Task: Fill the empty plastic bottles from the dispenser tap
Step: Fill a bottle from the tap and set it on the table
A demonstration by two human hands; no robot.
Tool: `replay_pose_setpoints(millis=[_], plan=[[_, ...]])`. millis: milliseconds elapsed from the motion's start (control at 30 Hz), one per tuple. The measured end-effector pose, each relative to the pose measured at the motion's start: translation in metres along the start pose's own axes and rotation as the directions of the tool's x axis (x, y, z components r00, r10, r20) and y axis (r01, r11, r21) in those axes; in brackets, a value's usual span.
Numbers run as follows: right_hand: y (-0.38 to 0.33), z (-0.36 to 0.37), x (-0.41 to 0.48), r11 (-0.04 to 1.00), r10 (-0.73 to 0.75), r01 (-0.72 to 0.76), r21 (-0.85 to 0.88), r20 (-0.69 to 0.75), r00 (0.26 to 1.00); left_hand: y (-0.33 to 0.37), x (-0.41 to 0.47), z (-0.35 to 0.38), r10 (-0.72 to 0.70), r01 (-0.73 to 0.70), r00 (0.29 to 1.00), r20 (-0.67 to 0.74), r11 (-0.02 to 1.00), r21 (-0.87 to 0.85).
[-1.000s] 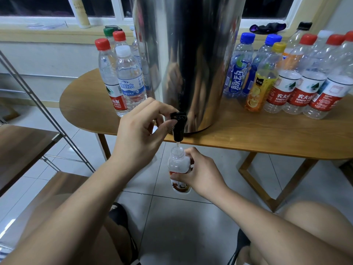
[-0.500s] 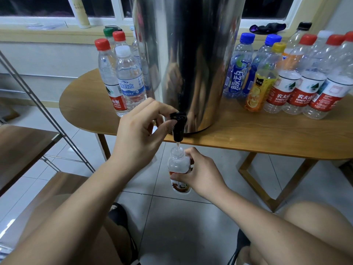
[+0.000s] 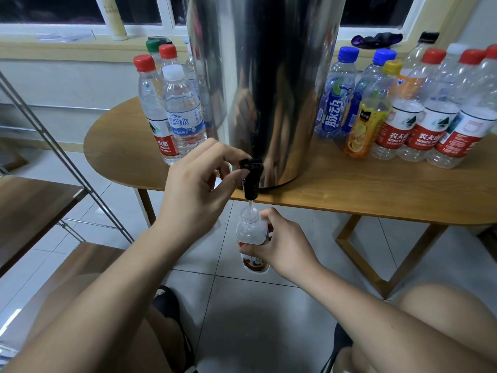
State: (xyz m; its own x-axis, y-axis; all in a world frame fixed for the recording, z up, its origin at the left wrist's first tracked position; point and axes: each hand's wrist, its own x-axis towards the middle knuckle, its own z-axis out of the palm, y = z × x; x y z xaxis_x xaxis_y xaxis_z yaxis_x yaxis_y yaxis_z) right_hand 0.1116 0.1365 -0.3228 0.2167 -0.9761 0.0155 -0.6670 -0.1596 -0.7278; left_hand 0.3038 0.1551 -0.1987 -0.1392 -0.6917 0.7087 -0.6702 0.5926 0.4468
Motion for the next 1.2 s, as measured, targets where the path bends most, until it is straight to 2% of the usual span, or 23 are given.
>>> replay_pose_setpoints(millis=[1200], plan=[[-0.0009,-0.0008,-0.0003,1.0,-0.005,0.005,0.031,-0.001,1.0,-0.001,-0.0003,-0.0003,0.0,0.0,1.0,-0.002,1.0,0.001]])
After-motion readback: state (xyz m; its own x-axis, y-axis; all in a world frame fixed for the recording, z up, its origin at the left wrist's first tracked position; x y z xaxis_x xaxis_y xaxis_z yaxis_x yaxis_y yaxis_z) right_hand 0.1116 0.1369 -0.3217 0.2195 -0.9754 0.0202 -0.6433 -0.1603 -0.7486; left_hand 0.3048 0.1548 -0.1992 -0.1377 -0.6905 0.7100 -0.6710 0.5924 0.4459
